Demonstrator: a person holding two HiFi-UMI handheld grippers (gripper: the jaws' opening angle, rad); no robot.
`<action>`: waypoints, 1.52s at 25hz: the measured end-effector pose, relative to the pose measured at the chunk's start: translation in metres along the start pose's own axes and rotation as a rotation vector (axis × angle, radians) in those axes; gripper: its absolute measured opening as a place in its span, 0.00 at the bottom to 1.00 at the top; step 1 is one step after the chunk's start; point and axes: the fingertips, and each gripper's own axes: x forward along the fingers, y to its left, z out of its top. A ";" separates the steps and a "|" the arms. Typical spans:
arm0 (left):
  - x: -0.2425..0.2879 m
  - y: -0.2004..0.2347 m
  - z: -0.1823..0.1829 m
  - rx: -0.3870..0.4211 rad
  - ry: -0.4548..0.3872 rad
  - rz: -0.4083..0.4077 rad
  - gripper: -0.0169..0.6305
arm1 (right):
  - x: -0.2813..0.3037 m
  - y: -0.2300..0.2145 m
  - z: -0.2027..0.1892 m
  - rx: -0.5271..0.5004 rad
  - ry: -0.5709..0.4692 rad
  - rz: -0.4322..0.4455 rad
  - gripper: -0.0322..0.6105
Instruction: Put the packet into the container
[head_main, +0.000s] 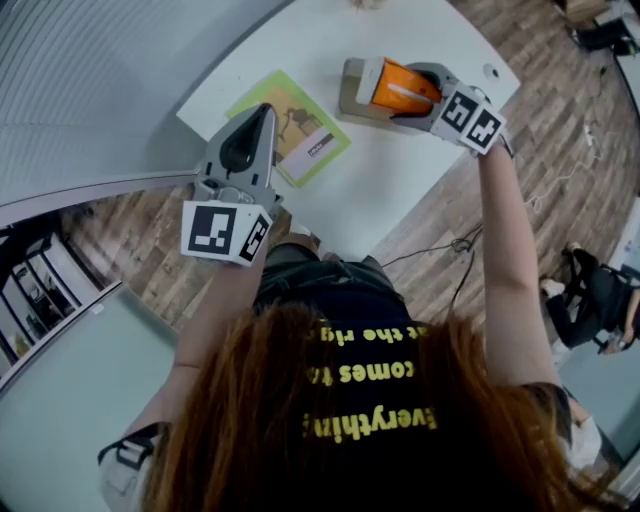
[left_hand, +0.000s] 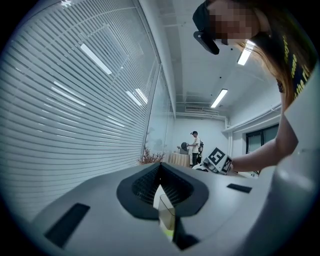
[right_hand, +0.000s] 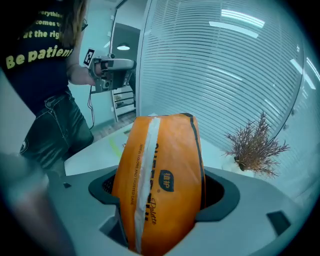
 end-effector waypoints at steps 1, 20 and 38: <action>-0.002 0.003 0.000 0.000 0.001 0.007 0.03 | 0.007 -0.003 -0.002 0.003 0.009 0.014 0.69; -0.039 0.039 -0.005 -0.004 0.008 0.139 0.03 | 0.065 -0.002 -0.054 0.090 0.140 0.164 0.69; -0.041 0.040 -0.003 -0.007 -0.002 0.137 0.03 | 0.066 -0.002 -0.048 0.088 0.159 0.177 0.73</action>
